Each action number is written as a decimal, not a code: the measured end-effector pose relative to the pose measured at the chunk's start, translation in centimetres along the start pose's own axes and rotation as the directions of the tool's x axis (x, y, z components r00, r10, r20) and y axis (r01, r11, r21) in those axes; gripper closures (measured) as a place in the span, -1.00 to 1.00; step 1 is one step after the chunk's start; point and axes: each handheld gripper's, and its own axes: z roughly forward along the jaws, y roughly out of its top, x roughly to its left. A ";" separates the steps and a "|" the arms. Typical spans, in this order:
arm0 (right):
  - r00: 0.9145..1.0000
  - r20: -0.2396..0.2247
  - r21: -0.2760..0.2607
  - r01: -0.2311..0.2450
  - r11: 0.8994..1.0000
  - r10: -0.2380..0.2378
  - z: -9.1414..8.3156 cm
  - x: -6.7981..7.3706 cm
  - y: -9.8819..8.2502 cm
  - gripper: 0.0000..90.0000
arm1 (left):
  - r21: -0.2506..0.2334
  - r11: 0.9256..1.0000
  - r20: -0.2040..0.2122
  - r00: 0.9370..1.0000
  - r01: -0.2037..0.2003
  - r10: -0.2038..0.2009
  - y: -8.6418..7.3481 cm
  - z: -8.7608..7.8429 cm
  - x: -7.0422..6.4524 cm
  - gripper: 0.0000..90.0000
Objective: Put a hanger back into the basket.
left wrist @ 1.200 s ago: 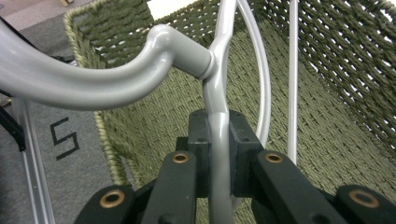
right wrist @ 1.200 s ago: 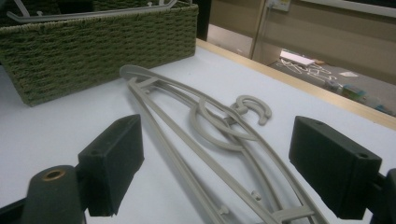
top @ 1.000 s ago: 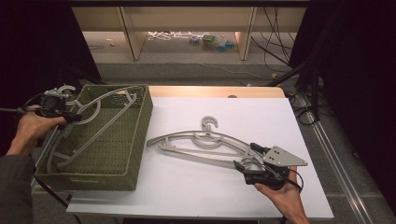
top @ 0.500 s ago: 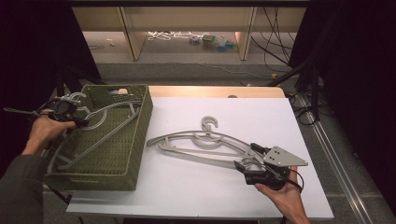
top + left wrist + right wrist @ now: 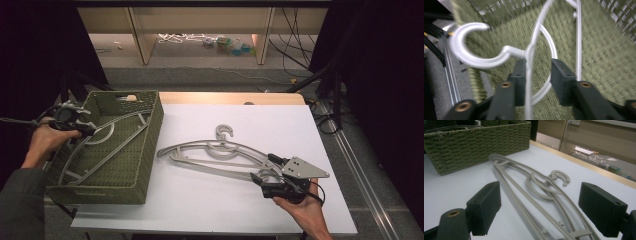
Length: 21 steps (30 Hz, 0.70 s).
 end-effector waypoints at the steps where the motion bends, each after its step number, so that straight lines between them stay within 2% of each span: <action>1: 1.000 0.001 -0.002 0.001 1.000 -0.001 0.0 0.0 0.0 -0.58 | -0.019 1.000 0.005 1.000 0.012 -0.011 0.1 -0.7 -0.1 0.18; 4: 1.000 -0.002 0.006 -0.001 1.000 0.001 0.0 0.0 0.0 -0.58 | -0.091 0.995 -0.003 0.999 0.047 -0.048 0.1 -2.9 -0.5 0.01; 5: 1.000 -0.002 0.005 -0.001 1.000 0.001 0.0 0.0 0.0 -0.58 | -0.119 0.991 0.003 0.998 0.062 -0.062 0.1 -3.7 -0.7 -0.05; 6: 1.000 -0.001 0.005 -0.002 1.000 0.002 0.0 0.0 0.0 -0.58 | -0.146 0.984 0.015 0.995 0.102 -0.101 0.0 -4.4 -1.1 -0.11; 7: 1.000 -0.004 0.007 -0.001 1.000 0.001 0.0 0.0 0.0 -0.58 | -0.159 0.981 0.018 0.993 0.114 -0.113 0.0 -5.2 -1.4 -0.16; 9: 1.000 0.002 0.000 0.001 1.000 -0.001 0.2 0.1 -0.1 -0.58 | -0.206 0.971 0.021 0.993 0.118 -0.116 -0.1 -6.5 -2.1 -0.19; 10: 1.000 0.001 0.006 0.001 1.000 -0.001 0.1 0.1 -0.1 -0.58 | -0.218 0.969 0.031 0.994 0.113 -0.108 -0.2 -7.3 -2.5 -0.22; 11: 1.000 0.001 0.005 0.003 1.000 -0.003 0.1 0.1 -0.1 -0.58 | -0.240 0.962 0.050 0.991 0.130 -0.121 -0.3 -7.9 -3.0 -0.27; 12: 1.000 0.005 -0.003 0.000 1.000 0.000 0.2 0.1 -0.1 -0.58 | -0.269 0.956 0.062 0.993 0.117 -0.104 -0.3 -8.5 -3.6 -0.31; 14: 1.000 0.008 -0.004 -0.002 1.000 0.002 0.2 0.1 -0.1 -0.58 | -0.306 0.946 0.117 0.990 0.109 -0.076 -0.4 -9.6 -5.1 -0.33; 16: 1.000 0.009 -0.004 -0.003 1.000 0.003 0.2 0.1 -0.1 -0.58 | -0.351 0.930 0.152 0.986 0.113 -0.063 -0.5 -10.4 -6.5 -0.34; 18: 1.000 0.008 -0.007 -0.004 1.000 0.004 0.2 0.1 -0.1 -0.58 | -0.388 0.913 0.189 0.980 0.127 -0.056 -0.6 -11.0 -8.1 -0.35; 19: 1.000 0.006 -0.005 -0.004 1.000 0.004 0.3 0.1 -0.1 -0.58 | -0.400 0.908 0.194 0.980 0.123 -0.047 -0.6 -11.0 -8.6 -0.36; 21: 1.000 0.003 -0.006 -0.004 1.000 0.004 0.3 0.1 -0.1 -0.58 | -0.421 0.899 0.238 0.971 0.125 -0.023 -0.6 -11.1 -9.9 -0.39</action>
